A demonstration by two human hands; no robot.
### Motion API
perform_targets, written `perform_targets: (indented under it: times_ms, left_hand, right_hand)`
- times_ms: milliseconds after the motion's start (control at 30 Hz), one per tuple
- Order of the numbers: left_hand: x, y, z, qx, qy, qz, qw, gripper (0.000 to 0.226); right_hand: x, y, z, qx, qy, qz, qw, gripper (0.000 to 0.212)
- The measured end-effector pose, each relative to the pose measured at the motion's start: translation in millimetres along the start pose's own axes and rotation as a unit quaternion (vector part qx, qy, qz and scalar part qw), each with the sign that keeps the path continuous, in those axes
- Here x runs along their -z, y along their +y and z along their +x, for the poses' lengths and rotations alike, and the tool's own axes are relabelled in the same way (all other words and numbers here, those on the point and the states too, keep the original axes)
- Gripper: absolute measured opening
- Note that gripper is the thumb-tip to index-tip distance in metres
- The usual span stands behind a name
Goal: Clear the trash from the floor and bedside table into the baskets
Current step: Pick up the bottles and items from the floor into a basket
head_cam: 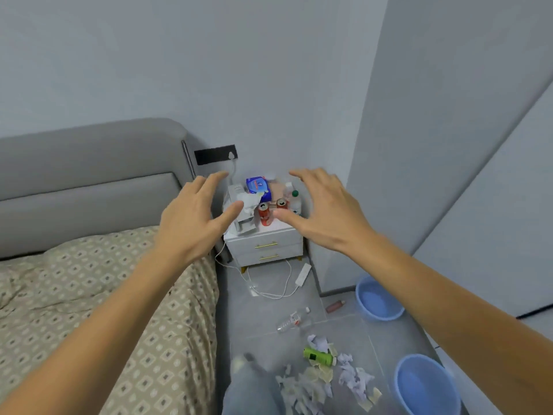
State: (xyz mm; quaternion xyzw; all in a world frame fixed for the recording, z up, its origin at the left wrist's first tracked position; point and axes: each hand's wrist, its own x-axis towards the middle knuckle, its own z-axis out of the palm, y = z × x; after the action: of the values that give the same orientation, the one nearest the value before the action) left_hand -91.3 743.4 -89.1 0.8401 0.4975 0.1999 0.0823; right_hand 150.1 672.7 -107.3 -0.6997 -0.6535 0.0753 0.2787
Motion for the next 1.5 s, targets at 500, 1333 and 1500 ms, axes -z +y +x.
perform_targets:
  times_ms: [500,1333,1500]
  left_hand:
    - [-147.4,52.9,290.7,-0.394,-0.219,-0.189,0.873,0.065]
    - [-580.7,37.2,73.3,-0.537,-0.432,-0.120,0.715,0.057]
    - [-765.5,-20.5,40.1,-0.509,-0.436,-0.109,0.734,0.064]
  right_hand:
    - [-15.8,54.2,43.3,-0.432,0.262,-0.096,0.858,0.067]
    - [-369.6,224.7,-199.8,-0.653,0.260,-0.045,0.710,0.055]
    - [-526.9,349.7,-218.7,-0.635,0.256,-0.034,0.728,0.051]
